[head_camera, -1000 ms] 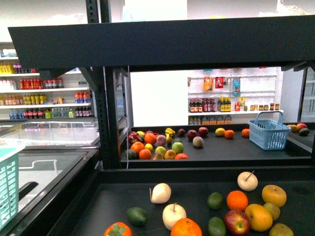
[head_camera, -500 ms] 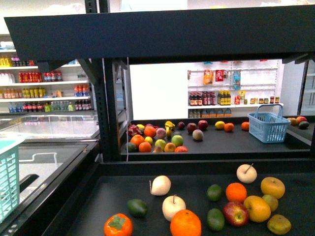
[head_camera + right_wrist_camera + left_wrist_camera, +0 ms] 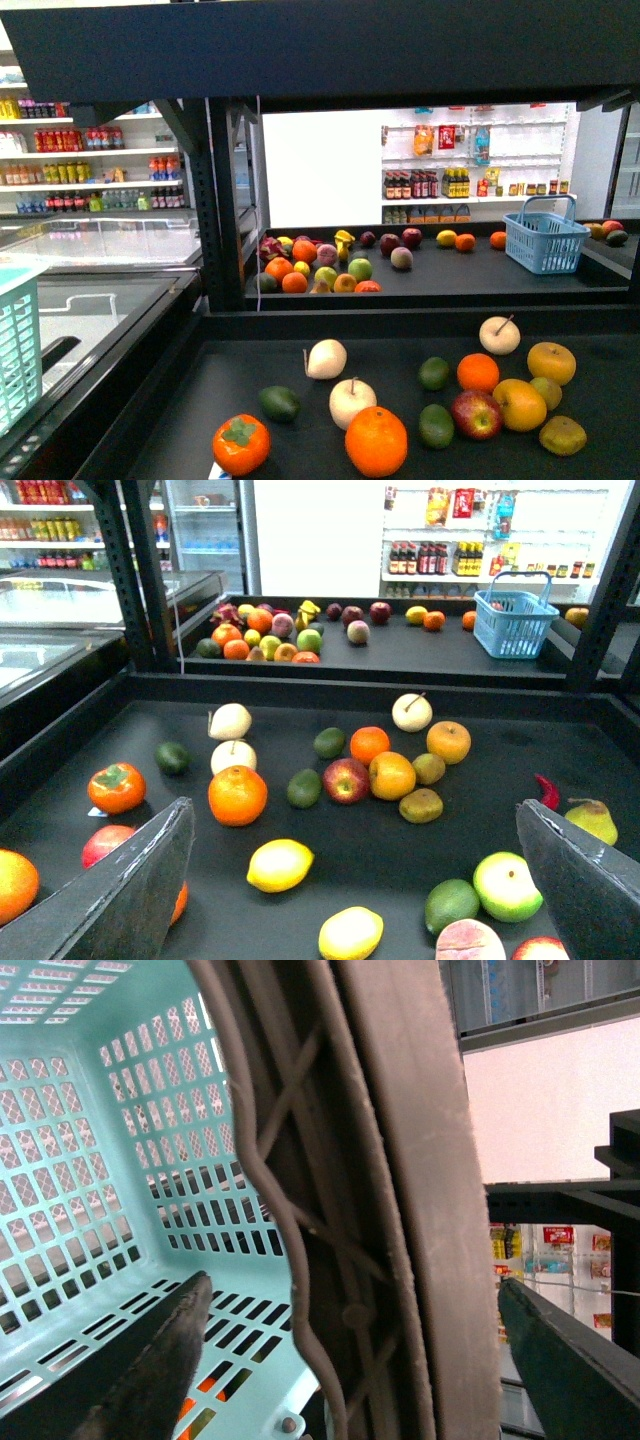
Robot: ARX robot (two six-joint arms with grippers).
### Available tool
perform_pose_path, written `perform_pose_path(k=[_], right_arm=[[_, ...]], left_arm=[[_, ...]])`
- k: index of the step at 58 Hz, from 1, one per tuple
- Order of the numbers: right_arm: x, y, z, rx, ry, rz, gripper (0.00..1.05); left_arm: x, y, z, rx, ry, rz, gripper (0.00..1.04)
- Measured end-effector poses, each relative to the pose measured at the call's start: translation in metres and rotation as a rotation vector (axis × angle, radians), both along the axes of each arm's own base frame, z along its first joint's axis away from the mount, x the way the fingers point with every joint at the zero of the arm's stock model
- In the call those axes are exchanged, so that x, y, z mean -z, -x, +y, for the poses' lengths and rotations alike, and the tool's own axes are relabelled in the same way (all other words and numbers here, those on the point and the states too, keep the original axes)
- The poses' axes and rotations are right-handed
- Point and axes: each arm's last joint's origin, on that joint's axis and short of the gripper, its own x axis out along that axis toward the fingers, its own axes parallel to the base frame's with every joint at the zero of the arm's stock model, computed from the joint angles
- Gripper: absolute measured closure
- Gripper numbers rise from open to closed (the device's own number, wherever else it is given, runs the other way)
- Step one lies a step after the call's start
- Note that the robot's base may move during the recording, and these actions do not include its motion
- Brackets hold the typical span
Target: Pick lemon from shelf
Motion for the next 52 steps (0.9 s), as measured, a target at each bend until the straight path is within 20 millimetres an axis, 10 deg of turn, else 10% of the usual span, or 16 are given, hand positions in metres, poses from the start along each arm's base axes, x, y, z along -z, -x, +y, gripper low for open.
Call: perform_pose_path(k=[22,52], right_arm=[[0.000,0.000,0.000,0.000,0.000,0.000,0.07],[0.000,0.000,0.000,0.000,0.000,0.000,0.07]], left_arm=[[-0.010,0.007,-0.012,0.030,-0.058,-0.046,0.86],[-0.036,0.047,-0.135,0.562,-0.287,-0.066,0.87]])
